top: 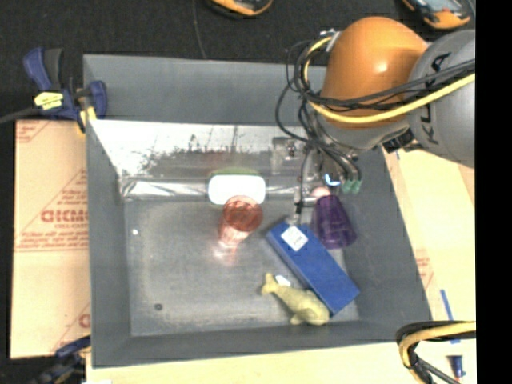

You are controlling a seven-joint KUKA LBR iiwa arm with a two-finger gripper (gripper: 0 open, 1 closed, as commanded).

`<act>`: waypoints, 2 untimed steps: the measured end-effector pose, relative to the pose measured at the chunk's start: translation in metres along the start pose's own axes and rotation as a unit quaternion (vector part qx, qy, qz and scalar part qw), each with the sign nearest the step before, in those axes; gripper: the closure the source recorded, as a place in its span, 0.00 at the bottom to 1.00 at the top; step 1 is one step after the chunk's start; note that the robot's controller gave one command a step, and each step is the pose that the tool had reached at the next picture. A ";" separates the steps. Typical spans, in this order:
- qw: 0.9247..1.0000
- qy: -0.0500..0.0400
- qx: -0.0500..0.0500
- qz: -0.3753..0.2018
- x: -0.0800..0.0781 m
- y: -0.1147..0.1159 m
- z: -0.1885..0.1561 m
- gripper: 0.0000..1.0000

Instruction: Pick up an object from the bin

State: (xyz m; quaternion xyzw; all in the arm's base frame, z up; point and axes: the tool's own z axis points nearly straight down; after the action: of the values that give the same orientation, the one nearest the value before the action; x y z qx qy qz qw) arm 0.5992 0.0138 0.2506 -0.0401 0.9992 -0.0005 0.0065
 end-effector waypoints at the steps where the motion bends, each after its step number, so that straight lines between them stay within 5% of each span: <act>1: 0.999 -0.004 -0.001 0.038 -0.006 -0.004 0.030 0.00; 2: 0.999 -0.008 -0.001 0.050 -0.031 0.049 0.078 0.00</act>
Offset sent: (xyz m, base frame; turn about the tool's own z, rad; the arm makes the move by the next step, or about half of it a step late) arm 0.0268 0.0509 -0.0785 0.1039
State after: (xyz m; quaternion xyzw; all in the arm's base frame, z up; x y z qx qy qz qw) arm 0.6268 0.0654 0.1729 0.0103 0.9998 0.0010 0.0146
